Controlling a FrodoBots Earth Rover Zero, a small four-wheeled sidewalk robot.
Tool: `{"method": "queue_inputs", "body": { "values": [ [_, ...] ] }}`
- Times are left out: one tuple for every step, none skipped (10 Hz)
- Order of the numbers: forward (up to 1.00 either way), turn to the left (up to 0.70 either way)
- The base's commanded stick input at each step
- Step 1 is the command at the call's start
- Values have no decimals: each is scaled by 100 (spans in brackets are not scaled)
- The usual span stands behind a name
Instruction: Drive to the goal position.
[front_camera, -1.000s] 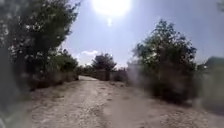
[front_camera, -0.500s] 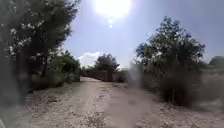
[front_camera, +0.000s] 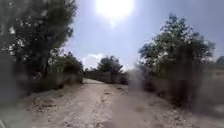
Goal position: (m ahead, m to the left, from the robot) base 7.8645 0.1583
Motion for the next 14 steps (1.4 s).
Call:
{"method": "queue_inputs", "body": {
  "values": [
    [60, 1],
    [60, 1],
    [60, 1],
    [60, 10],
    [60, 14],
    [60, 15],
    [60, 13],
    [60, 1],
    [60, 1],
    [60, 1],
    [60, 1],
    [60, 1],
    [60, 7],
    [60, 13]
  ]
}}
